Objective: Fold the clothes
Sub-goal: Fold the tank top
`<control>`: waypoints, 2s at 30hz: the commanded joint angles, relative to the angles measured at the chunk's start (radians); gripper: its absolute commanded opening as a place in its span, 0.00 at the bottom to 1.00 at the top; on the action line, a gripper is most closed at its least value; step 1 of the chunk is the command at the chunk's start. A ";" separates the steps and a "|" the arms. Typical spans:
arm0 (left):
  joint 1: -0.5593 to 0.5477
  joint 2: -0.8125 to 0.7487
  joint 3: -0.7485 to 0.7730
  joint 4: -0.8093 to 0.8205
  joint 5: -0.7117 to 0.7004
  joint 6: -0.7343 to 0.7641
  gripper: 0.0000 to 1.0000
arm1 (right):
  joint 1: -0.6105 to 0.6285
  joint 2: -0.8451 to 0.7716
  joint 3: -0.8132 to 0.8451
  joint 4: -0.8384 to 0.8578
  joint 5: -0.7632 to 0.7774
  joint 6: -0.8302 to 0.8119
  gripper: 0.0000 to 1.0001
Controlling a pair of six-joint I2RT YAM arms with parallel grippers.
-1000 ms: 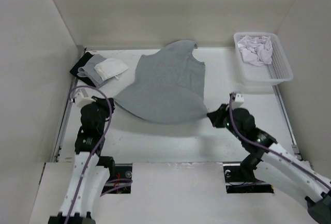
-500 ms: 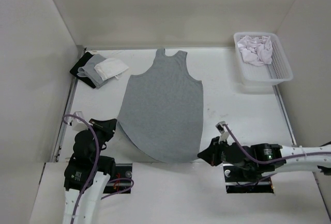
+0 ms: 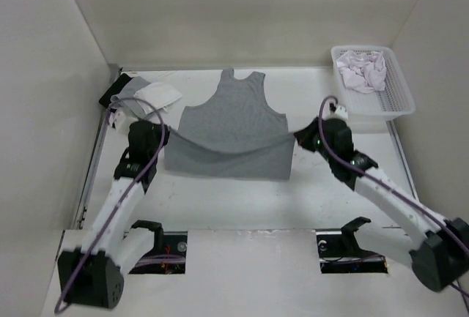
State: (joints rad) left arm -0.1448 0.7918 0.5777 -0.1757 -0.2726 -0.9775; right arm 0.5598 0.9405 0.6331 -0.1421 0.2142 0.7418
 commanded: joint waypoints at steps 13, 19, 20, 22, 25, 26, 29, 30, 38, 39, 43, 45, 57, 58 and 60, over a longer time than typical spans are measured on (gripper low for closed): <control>0.050 1.319 1.198 0.368 -0.014 0.100 0.37 | -0.401 1.230 1.258 0.210 -0.257 0.020 0.36; 0.050 1.010 0.676 0.520 -0.083 0.099 0.41 | -0.396 1.039 0.914 0.303 -0.268 0.008 0.54; 0.041 0.942 0.557 0.560 -0.103 0.094 0.39 | -0.390 0.978 0.821 0.338 -0.256 0.008 0.53; 0.011 0.839 0.359 0.594 -0.122 0.063 0.34 | -0.372 0.865 0.653 0.392 -0.253 0.014 0.40; -0.012 0.744 0.144 0.590 -0.100 0.016 0.32 | -0.328 0.730 0.435 0.449 -0.248 0.018 0.12; -0.003 0.727 0.096 0.590 -0.073 0.002 0.33 | -0.309 0.695 0.369 0.467 -0.246 0.019 0.09; 0.032 0.716 0.015 0.616 0.025 -0.045 0.39 | -0.262 0.600 0.188 0.539 -0.225 0.030 0.09; 0.038 0.730 0.007 0.627 0.054 -0.055 0.41 | -0.249 0.575 0.150 0.549 -0.223 0.025 0.12; 0.086 0.903 0.039 0.774 0.176 -0.125 0.46 | -0.229 0.483 -0.050 0.587 -0.226 0.028 0.32; 0.086 0.923 0.050 0.786 0.182 -0.138 0.45 | -0.229 0.483 -0.061 0.596 -0.226 0.031 0.33; 0.084 0.983 0.074 0.798 0.185 -0.165 0.32 | -0.235 0.497 -0.095 0.625 -0.222 0.048 0.35; 0.084 1.006 0.091 0.792 0.191 -0.173 0.23 | -0.238 0.503 -0.099 0.636 -0.217 0.051 0.35; 0.098 0.905 0.030 0.772 0.170 -0.165 0.03 | -0.252 0.566 -0.064 0.563 -0.125 0.111 0.50; 0.096 0.894 0.015 0.772 0.170 -0.161 0.03 | -0.255 0.580 -0.052 0.555 -0.121 0.116 0.51; 0.100 0.893 -0.002 0.778 0.177 -0.159 0.03 | -0.257 0.615 -0.030 0.559 -0.124 0.128 0.51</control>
State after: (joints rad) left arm -0.0505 1.7359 0.6052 0.5869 -0.0963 -1.1477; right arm 0.3126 1.5200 0.5480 0.4049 0.0566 0.8413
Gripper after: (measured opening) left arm 0.038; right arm 0.507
